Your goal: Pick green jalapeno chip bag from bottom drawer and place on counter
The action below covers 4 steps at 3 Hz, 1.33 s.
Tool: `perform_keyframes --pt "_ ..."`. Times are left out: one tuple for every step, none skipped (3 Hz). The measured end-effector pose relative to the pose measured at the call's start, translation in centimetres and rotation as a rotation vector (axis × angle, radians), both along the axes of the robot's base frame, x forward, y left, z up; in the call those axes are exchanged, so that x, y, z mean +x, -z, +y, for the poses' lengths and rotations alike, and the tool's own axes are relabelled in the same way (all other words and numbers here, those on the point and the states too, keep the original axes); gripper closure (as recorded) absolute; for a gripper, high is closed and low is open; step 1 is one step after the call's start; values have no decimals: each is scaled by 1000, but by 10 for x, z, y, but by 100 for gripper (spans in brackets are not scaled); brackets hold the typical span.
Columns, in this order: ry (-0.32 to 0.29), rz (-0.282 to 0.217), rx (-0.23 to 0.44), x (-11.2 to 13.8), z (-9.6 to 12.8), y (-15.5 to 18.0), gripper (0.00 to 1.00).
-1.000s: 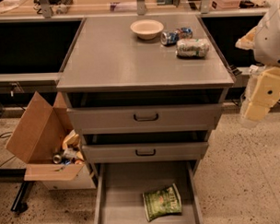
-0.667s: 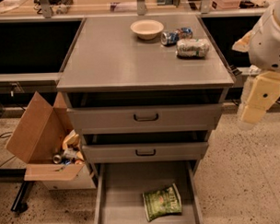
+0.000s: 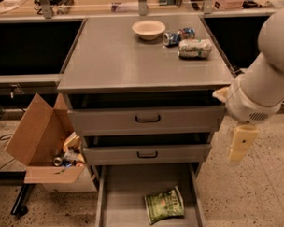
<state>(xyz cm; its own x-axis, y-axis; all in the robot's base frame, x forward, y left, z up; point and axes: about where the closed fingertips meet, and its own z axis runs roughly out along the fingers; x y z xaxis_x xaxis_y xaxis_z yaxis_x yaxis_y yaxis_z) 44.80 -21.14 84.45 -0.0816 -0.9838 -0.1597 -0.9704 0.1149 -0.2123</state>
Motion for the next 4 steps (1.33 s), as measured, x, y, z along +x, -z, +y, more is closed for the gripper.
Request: perform_keyframes --pt "-29 26 23 0 -4 74 0" --pt "-29 26 23 0 -4 74 0" --pt "-39 19 13 2 -3 93 0" --pt "-84 28 8 3 -3 144 0"
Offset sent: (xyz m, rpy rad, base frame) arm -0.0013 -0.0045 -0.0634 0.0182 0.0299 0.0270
